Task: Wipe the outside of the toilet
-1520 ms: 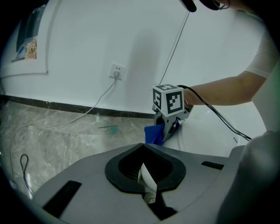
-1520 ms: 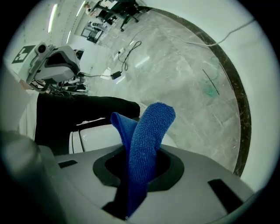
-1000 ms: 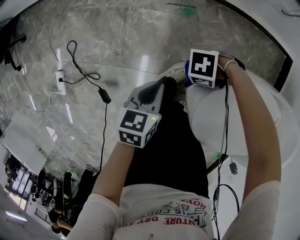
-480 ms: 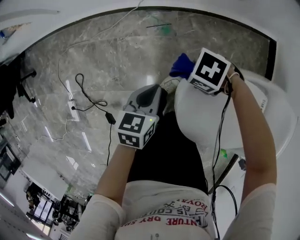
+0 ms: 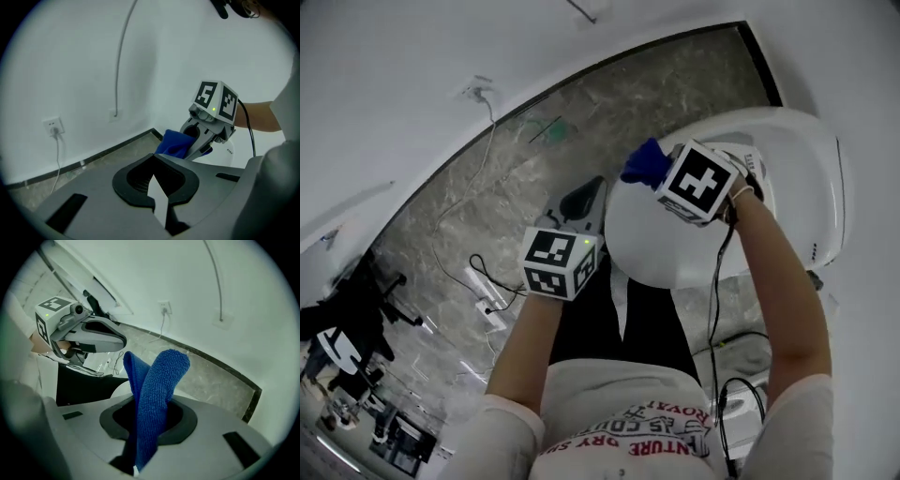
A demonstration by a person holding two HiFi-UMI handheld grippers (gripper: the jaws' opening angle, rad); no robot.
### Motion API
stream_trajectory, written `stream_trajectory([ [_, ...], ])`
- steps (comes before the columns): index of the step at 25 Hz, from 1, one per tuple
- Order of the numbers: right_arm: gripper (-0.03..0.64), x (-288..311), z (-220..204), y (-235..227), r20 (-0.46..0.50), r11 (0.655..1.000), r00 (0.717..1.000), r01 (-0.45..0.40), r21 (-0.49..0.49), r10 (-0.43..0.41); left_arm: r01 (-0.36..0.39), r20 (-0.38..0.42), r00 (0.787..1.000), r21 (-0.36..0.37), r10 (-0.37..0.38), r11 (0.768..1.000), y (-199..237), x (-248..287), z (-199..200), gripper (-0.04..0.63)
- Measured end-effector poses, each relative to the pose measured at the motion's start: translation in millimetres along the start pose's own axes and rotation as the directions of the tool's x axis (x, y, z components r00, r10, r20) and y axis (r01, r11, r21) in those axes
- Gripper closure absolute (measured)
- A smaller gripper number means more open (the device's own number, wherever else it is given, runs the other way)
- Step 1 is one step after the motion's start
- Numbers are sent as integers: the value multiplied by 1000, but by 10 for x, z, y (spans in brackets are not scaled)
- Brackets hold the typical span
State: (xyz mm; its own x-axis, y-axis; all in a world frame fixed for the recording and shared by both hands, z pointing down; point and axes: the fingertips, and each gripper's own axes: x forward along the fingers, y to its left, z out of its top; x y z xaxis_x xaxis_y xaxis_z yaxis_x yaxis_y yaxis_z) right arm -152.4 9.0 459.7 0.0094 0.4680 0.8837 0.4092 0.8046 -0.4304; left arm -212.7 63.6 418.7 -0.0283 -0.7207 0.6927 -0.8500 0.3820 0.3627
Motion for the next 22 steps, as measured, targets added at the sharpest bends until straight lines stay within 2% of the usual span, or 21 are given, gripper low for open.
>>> stream_trajectory([
  [3,534,-190,-253,-122,61,994,998,14,113,-21,98,-60,994,83,-93,992,-319,229,195,591],
  [6,534,-330,-484,-187,130,974,991,11,226,-41,196,-125,976,156,-177,968,-544,450,333,591],
  [9,534,-426,-730,-202,206,921,973,18,389,-107,282,-199,951,232,-238,931,-722,634,408,591],
  [12,534,-569,-1046,-247,284,857,938,25,515,-199,325,-245,934,282,-260,903,-1001,815,431,591],
  [16,534,-723,-1472,-218,360,736,865,14,677,-348,418,-323,894,355,-310,836,-1444,1019,378,591],
  [20,534,-851,-2007,-22,390,654,799,6,757,-459,532,-372,838,398,-399,747,-2130,1097,220,591],
  [22,534,-954,-2329,58,378,605,761,24,796,-527,568,-382,818,413,-431,712,-2469,1158,140,591],
])
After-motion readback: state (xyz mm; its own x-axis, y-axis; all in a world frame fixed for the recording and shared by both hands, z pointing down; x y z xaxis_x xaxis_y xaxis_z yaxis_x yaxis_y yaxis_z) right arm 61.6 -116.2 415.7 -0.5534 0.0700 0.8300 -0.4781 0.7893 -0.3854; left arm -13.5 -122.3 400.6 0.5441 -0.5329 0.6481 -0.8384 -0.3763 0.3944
